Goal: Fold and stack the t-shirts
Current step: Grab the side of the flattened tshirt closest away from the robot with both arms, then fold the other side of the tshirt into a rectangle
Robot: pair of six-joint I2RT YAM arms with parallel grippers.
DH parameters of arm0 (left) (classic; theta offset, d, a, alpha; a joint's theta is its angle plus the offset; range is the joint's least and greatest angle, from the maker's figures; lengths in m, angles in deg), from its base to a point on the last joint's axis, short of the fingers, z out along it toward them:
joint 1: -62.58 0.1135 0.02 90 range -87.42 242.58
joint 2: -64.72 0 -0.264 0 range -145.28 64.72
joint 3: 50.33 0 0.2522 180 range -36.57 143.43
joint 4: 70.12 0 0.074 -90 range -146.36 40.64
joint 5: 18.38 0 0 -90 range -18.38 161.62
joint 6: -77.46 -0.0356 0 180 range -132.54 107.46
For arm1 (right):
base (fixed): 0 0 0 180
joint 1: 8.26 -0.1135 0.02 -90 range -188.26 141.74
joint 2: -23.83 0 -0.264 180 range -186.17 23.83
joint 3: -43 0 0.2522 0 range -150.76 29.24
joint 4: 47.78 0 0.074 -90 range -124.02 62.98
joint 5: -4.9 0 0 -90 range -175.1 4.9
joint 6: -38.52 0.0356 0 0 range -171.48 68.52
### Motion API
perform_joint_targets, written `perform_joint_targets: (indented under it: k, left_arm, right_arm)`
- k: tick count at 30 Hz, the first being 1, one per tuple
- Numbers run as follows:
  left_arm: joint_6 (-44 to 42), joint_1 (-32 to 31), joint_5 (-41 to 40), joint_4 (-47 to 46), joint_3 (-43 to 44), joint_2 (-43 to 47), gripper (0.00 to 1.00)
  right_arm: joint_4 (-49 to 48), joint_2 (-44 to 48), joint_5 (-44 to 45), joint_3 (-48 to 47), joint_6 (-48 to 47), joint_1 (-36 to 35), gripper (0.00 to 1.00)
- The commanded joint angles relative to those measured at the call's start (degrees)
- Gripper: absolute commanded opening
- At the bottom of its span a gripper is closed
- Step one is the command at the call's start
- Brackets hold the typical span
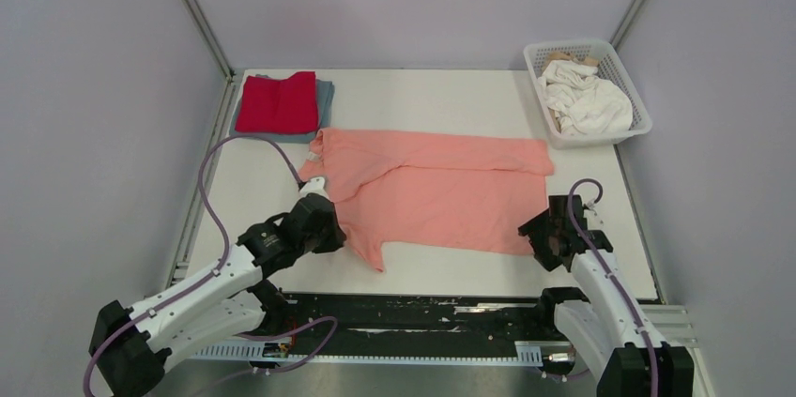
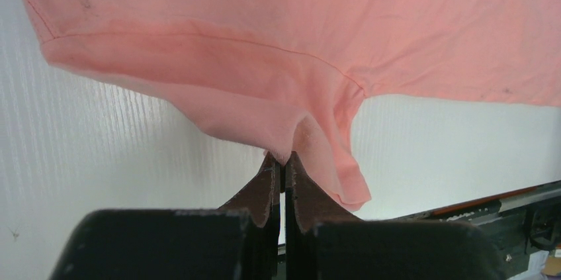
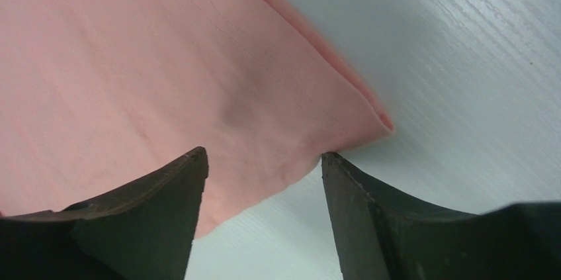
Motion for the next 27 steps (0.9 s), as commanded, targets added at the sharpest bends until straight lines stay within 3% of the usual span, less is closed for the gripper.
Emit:
perform_joint_targets:
  k: [1, 11, 18, 27]
  left_arm:
    - [-0.63, -0.12, -2.67, -2.15, 1.91, -0.69, 0.00]
    - [-1.96, -0.03, -6.14, -4.46, 6.64, -4.52, 0.00]
    - [-3.57, 6.80, -3.07, -10.37, 10.17, -8.27, 0.00]
    - [-6.30, 16.96, -1.49, -11.49, 19.70, -21.08, 0.00]
  right_arm:
    - [-3.46, -1.86, 3.65, 2.06, 0.61, 0.01, 0.59]
    - [-6.43, -3.46, 2.74, 0.20, -4.56, 0.02, 0.01]
    - [-11.11, -7.29, 0.39, -5.18, -8.10, 0.07, 0.00]
    - [-18.04, -20.57, -0.78, -15.20, -10.99, 0.08, 0.00]
